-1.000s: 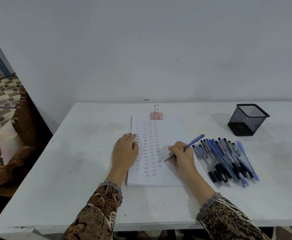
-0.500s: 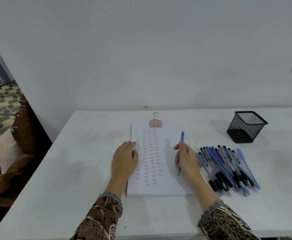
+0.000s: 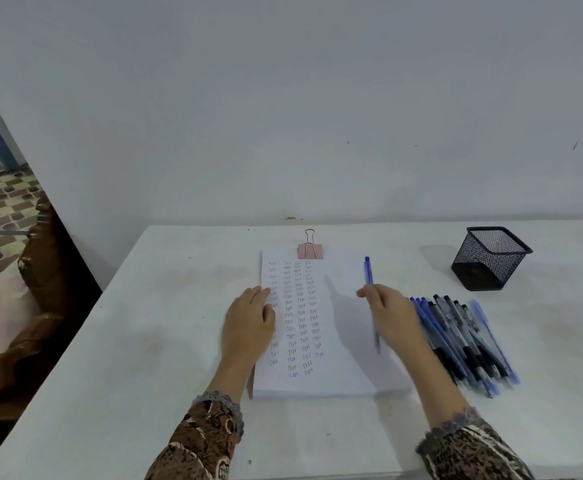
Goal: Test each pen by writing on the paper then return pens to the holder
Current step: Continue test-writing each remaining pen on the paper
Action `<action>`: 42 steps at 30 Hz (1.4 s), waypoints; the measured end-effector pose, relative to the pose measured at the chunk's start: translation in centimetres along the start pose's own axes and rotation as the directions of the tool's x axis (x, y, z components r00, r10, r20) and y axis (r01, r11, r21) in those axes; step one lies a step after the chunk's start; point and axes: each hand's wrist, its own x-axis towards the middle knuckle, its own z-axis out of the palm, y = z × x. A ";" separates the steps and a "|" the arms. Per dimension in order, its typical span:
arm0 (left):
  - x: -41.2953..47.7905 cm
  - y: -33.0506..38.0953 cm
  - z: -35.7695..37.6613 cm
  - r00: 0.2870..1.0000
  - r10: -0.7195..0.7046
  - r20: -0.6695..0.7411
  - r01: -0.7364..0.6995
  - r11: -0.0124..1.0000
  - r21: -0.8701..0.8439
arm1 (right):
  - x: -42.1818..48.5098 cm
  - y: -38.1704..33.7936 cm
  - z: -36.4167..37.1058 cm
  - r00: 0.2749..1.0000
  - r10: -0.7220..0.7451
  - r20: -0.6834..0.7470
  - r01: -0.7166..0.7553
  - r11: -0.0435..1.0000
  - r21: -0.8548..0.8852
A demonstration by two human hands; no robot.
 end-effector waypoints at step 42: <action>-0.1 0.3 -0.2 1.000 0.009 -0.015 -0.009 1.000 -0.005 | -0.7 6.8 -2.0 0.932 -0.356 -0.068 0.218 0.701 -0.679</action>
